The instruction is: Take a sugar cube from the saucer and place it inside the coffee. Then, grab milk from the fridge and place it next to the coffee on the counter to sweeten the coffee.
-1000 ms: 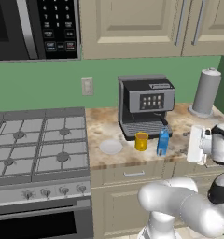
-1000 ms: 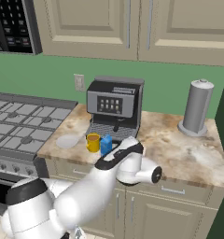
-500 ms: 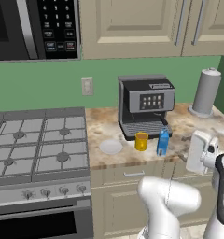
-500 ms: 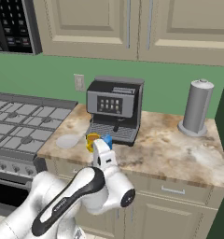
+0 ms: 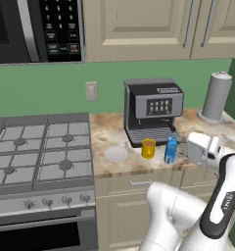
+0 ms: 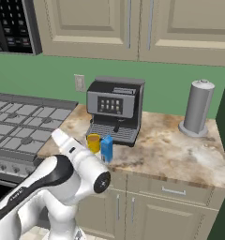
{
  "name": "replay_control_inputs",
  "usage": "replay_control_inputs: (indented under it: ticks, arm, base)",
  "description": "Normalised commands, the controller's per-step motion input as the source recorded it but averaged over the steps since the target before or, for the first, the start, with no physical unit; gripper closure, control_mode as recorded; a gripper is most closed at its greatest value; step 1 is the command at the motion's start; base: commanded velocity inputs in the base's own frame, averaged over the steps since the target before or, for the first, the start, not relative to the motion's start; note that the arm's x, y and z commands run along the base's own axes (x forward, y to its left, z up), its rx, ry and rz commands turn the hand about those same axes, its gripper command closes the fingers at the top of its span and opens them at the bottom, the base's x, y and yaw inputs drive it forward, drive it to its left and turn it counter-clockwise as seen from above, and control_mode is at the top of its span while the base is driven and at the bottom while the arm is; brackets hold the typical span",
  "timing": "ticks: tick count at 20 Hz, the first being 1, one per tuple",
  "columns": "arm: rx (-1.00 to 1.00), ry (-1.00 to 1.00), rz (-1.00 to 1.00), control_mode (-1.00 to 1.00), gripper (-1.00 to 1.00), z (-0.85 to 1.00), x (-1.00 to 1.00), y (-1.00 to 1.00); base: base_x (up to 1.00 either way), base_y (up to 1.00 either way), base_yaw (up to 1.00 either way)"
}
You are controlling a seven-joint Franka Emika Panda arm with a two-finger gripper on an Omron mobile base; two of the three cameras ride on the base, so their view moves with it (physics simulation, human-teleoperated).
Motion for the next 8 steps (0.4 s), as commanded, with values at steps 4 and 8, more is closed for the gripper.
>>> replay_control_inputs:
  ticks: [4,8]
  arm:
    - [-0.52,-0.22,0.04,-1.0,-1.0,1.0,-0.06,1.0]
    - [-0.1,-0.1,0.04,-1.0,-1.0,0.08,-0.05,0.21]
  base:
    - [0.0,0.0,0.0]
    - [0.0,0.0,0.0]
